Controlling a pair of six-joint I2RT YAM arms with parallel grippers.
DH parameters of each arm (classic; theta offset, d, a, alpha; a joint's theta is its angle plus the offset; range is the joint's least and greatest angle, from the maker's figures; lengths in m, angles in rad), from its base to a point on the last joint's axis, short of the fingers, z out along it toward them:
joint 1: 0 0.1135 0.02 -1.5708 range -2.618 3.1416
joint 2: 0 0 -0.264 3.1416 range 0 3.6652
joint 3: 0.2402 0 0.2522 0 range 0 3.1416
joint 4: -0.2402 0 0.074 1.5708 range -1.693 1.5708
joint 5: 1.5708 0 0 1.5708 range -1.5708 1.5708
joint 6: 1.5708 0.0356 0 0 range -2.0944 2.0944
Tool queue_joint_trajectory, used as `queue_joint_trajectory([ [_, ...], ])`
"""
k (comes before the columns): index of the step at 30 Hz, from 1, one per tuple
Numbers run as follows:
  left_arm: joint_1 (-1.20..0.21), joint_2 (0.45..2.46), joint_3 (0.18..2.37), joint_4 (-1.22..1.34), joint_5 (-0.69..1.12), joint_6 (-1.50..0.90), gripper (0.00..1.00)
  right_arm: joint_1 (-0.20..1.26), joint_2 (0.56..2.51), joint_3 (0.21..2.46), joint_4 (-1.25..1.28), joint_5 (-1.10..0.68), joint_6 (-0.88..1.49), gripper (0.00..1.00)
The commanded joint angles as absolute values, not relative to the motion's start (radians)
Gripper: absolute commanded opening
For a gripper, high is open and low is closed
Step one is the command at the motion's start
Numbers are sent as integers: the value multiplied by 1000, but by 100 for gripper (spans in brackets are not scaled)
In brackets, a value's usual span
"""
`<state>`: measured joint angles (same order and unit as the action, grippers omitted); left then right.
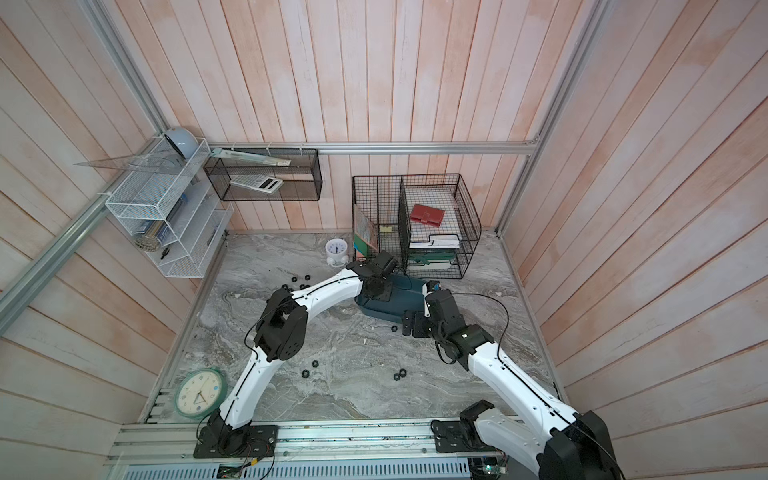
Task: Put the nuts on the desktop into the storage box
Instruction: Adjust the nut in the storage box.
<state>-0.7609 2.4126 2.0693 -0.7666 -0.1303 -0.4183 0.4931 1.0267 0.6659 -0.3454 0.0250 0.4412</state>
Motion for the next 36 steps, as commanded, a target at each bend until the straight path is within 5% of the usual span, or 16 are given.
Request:
queue_joint_trajectory([
  [1, -753, 2411, 2051, -749, -119, -431, 39, 488, 1029, 664, -357, 34, 439, 98],
  [18, -753, 2348, 2023, -791, -309, -465, 41, 487, 1033, 667, -354, 32, 439, 98],
  [36, -740, 2434, 2090, -830, -219, -494, 41, 487, 1026, 666, -359, 36, 437, 98],
])
